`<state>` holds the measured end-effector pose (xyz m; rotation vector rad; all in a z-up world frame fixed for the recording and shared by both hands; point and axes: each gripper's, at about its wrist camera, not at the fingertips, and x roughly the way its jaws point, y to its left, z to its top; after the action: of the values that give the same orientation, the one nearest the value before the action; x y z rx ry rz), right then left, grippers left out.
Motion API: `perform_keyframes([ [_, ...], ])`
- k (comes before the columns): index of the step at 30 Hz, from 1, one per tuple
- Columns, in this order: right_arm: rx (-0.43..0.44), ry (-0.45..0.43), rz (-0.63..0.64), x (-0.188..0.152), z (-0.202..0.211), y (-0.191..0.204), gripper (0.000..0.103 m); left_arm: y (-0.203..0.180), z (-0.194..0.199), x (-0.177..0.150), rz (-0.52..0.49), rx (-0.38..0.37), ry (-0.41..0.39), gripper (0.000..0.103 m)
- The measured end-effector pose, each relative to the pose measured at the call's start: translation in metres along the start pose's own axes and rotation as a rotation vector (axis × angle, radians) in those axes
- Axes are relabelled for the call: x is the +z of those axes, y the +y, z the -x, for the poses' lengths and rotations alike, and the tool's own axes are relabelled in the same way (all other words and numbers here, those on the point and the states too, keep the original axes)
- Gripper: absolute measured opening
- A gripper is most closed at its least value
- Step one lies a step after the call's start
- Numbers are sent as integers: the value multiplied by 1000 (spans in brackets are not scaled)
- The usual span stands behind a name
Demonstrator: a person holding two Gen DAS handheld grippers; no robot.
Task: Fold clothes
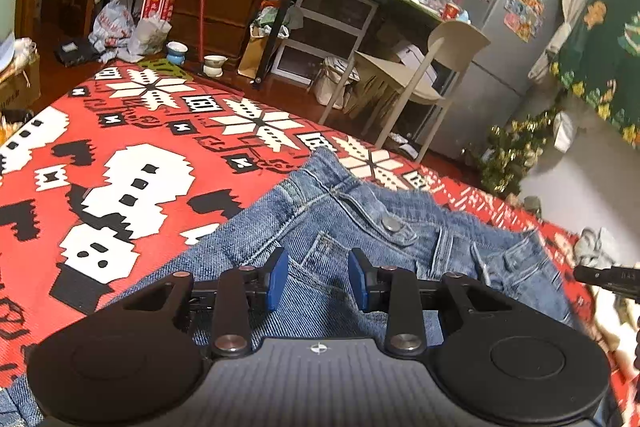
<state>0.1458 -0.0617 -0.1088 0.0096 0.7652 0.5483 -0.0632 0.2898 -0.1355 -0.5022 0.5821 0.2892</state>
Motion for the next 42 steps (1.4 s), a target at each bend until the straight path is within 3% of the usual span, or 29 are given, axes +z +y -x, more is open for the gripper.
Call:
perform_keyframes([
  [4,10,73,46,3,-32,20,2,3,-2,0,-16,7,5,32],
  [13,-218,38,-42,13,-58,3,2,-1,-5,0,-97,35,20,33],
  [16,-161,6,-43,18,-48,9,3,5,-5,2,-71,12,19,31],
  [20,-81,46,-28,23,-55,26,4,14,-5,5,-28,6,23,15],
  [22,-86,76,-40,24,-70,29,3,17,-5,6,-12,4,29,15],
  [28,-136,58,-64,34,-88,27,1,15,-5,8,-37,11,45,15],
  [33,-104,64,-20,38,-62,49,26,12,-5,9,-55,8,63,17],
  [37,-77,74,44,34,-30,77,43,9,-1,12,-63,0,82,34],
  [42,-41,80,115,22,4,115,82,2,11,17,-108,45,64,55],
])
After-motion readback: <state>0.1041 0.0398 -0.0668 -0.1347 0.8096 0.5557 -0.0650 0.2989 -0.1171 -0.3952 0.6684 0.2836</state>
